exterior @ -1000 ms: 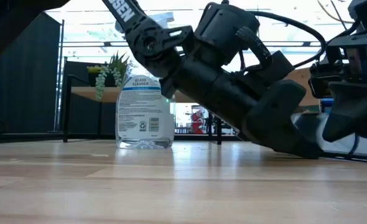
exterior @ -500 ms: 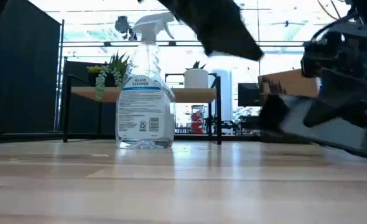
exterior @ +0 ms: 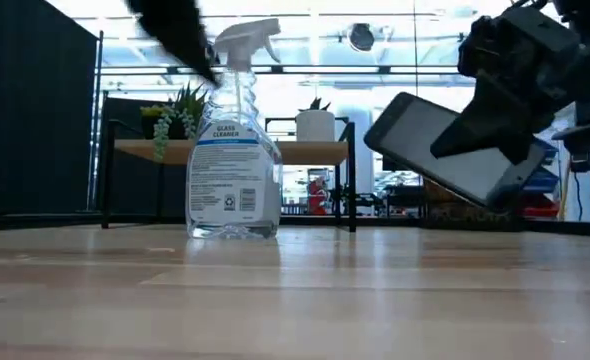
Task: Apply microfiber cloth
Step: Spray the black cellphone with the transparent cleaning spray bottle
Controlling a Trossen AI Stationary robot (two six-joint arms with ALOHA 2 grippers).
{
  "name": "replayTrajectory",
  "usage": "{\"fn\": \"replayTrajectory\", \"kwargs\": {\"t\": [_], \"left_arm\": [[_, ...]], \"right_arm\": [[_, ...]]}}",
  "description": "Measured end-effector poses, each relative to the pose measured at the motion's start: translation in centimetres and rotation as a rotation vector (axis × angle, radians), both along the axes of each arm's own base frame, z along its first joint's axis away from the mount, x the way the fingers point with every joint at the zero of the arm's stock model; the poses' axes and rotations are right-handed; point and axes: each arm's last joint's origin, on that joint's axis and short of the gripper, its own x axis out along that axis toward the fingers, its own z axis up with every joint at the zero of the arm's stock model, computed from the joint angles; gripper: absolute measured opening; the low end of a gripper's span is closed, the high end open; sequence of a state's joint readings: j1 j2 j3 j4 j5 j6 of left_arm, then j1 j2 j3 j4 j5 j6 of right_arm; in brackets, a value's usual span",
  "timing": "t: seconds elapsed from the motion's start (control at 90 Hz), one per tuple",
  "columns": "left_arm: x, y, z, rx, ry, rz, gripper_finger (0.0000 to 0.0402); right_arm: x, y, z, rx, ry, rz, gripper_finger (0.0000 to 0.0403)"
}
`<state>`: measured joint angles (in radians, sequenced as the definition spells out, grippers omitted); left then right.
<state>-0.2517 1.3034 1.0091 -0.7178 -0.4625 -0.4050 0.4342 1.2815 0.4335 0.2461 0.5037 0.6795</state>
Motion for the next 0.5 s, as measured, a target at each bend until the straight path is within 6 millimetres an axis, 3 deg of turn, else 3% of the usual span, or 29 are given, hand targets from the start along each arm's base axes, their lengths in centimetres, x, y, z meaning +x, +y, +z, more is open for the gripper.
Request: {"fn": "replayTrajectory", "kwargs": {"t": [0.1,0.233,0.333,0.5], "left_arm": [[-3.3,0.4,-1.7,-0.066,-0.036,0.075,0.0],[-5.6,1.5,-3.0,0.009,-0.091,0.177,0.0],[-5.4,2.7,-3.9,0.071,-0.148,0.241,0.0],[-3.8,5.2,-5.8,0.116,-0.181,0.265,0.0]], "right_arm": [[0.6,0.3,-0.3,-0.017,-0.022,0.058,0.0008],[1.7,0.6,-1.2,-0.056,-0.049,0.109,0.0008],[3.0,0.4,-2.2,-0.106,-0.033,0.121,0.0008],[6.9,-0.3,-2.8,-0.162,0.009,0.218,0.0008]]}}
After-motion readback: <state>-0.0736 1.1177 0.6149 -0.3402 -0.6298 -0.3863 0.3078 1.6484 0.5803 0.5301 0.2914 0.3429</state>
